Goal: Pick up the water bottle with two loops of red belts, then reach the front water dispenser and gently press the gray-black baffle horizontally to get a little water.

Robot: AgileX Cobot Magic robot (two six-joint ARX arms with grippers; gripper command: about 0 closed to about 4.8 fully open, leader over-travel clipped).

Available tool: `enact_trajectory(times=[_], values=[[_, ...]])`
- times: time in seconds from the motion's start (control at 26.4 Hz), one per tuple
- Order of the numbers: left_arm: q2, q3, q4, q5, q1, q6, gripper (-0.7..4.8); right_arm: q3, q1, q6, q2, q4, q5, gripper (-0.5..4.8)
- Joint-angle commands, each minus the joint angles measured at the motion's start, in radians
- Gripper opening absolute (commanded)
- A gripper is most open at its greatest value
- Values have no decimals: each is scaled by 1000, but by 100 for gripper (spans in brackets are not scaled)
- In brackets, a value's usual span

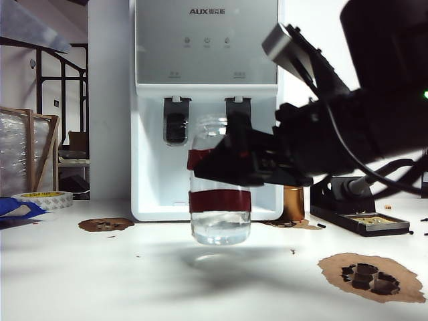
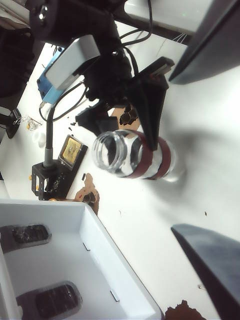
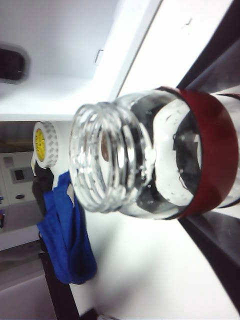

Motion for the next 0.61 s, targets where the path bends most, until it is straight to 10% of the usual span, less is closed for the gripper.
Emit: enact_trajectory(times=[0.04,0.61], values=[[0,5,7,0,-1,3,464,-27,2,-5,-3,98,0,88],[0,5,8,1,-1,3,464,-34,4,76,238,325,-29,88]])
